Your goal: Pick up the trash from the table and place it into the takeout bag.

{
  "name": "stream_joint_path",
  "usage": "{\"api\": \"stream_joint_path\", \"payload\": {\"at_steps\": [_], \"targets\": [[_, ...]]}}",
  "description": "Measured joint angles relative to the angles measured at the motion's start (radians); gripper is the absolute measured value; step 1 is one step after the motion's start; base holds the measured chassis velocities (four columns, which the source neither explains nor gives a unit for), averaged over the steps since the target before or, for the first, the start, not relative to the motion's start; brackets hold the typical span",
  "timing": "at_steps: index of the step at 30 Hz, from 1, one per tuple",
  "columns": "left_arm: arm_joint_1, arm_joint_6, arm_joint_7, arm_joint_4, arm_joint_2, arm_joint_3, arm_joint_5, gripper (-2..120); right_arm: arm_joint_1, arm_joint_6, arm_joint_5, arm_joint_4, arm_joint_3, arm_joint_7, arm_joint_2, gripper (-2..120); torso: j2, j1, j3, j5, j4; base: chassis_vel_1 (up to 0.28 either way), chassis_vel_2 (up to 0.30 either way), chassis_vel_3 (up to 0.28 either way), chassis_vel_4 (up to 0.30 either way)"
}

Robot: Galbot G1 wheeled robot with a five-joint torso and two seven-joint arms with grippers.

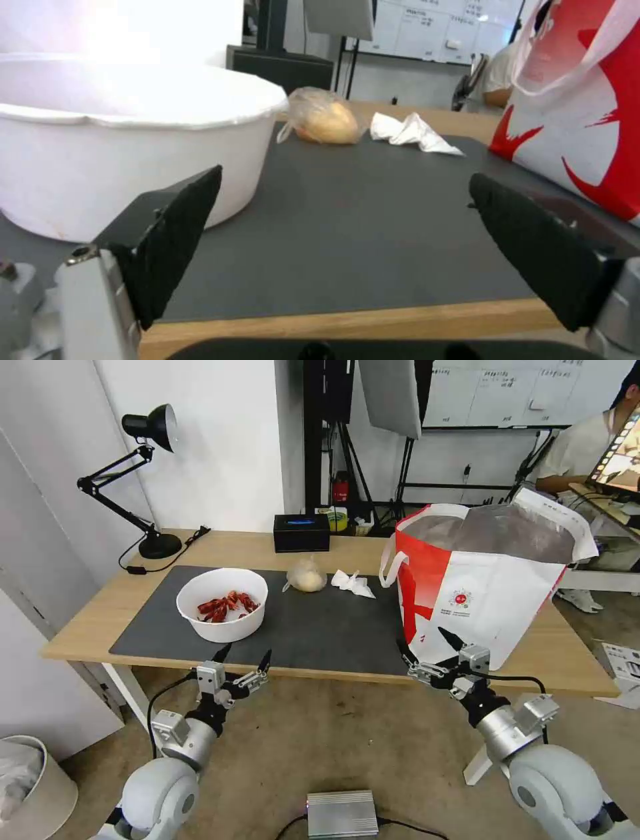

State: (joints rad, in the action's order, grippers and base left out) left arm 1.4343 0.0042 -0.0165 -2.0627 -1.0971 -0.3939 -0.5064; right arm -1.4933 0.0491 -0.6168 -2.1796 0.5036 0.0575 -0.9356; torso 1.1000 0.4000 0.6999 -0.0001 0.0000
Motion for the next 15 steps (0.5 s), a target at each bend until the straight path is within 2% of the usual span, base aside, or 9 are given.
{"api": "stream_joint_path", "payload": {"at_steps": [15], "targets": [[0.000, 0.001, -0.008, -0.010, 0.012, -0.005, 0.008, 100, -0.060, 0.000, 0.016, -0.023, -0.008, -0.002, -0.033, 100, 0.000, 0.000, 0.000, 0.0000, 0.0000, 0.000, 0.000, 0.000, 0.000]]}}
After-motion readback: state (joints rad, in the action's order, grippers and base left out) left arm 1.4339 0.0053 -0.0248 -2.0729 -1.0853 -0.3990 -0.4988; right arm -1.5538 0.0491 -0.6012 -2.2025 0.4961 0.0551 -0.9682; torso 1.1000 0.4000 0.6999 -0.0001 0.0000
